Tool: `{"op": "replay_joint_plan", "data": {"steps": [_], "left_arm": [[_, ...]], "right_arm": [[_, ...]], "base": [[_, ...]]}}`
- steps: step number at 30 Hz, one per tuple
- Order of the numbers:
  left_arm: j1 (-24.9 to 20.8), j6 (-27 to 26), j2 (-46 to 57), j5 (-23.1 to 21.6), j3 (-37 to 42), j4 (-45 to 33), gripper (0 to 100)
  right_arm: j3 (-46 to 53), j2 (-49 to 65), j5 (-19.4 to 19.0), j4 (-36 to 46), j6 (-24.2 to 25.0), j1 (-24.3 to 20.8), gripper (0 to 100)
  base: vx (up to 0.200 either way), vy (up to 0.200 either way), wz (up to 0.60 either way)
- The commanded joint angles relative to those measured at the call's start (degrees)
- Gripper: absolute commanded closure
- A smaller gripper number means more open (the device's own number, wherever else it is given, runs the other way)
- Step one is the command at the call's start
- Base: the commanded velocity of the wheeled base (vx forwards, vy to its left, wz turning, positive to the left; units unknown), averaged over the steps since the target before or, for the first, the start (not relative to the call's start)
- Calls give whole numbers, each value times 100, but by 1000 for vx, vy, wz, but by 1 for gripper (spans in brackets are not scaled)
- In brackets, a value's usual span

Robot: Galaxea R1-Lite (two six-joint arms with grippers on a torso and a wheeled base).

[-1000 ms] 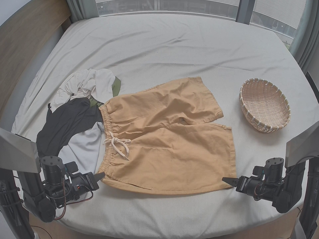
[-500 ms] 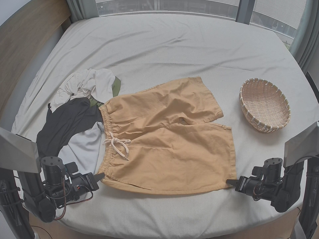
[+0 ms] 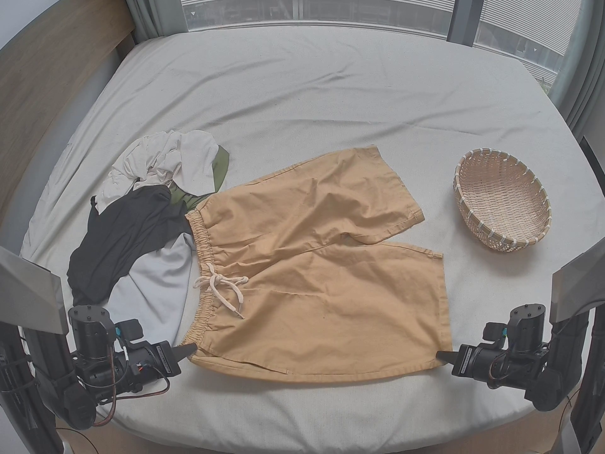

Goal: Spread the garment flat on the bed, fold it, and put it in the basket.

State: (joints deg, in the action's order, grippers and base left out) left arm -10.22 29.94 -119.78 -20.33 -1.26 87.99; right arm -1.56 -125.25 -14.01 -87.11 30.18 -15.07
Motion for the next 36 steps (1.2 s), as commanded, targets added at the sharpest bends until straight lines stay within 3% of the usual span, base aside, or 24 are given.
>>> {"op": "replay_joint_plan", "data": {"steps": [1,7,14,19,20,30,36], "left_arm": [[-24,-15,69,-6,126,-98,100],[-51,-533,78,-23,126,-687,100],[-59,-612,131,-23,126,-942,100],[-68,-551,210,-32,73,-335,100],[-68,-533,201,21,20,139,100],[-59,-208,992,311,-859,69,100],[-59,-58,1098,601,-1140,69,100]], "right_arm": [[156,176,-6,239,-127,4,100],[156,229,3,467,-338,13,100],[156,352,-6,485,-338,-14,100],[95,730,-146,10,-294,-5,100],[-46,914,-199,-139,-259,13,100],[-1233,1943,-190,-86,146,92,100],[-2138,2154,-190,564,207,162,100]], "base": [[0,0,0],[0,0,0],[0,0,0],[0,0,0],[0,0,0],[0,0,0],[0,0,0]]}}
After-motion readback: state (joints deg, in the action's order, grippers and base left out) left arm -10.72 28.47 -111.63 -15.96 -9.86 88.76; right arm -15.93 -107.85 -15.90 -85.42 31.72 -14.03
